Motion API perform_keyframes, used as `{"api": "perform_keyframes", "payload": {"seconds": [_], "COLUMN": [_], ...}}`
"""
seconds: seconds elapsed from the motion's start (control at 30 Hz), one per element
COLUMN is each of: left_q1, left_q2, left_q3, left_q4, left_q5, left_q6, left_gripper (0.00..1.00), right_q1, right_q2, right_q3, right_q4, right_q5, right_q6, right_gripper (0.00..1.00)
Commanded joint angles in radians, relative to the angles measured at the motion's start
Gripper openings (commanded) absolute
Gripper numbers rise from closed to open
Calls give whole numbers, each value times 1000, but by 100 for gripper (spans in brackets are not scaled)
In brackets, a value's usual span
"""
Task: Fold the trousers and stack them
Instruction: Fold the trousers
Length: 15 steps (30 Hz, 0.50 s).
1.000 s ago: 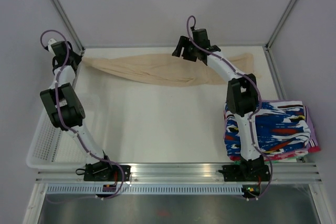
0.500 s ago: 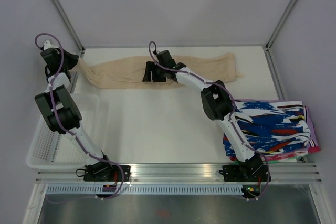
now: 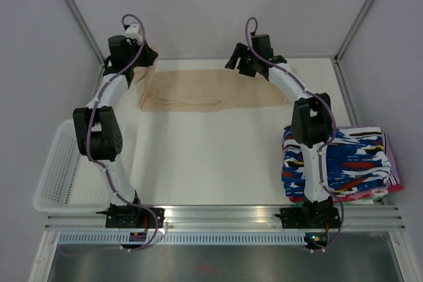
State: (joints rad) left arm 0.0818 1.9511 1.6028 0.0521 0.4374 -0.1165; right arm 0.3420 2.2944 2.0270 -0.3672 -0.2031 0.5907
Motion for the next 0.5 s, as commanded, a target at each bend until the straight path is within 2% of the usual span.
{"api": "perform_keyframes", "payload": {"seconds": [0.0, 0.13, 0.23, 0.47], "left_q1": [-85, -215, -299, -405], "left_q2": [-38, -44, -38, 37], "left_q3": [45, 26, 19, -1], "left_q4": [-101, -126, -120, -58], "left_q5": [-45, -65, -98, -175], "left_q6": [172, 149, 97, -67], "left_gripper": [2, 2, 2, 2], "right_q1": [-89, -169, -227, -291], "right_q2": [-142, -213, -227, -230], "right_q3": [-45, -106, -155, -228], "right_q4": [-36, -64, -64, -75], "right_q5": [14, 42, 4, -59], "right_q6": [-8, -55, -65, -91], "right_gripper": [79, 79, 79, 79]}}
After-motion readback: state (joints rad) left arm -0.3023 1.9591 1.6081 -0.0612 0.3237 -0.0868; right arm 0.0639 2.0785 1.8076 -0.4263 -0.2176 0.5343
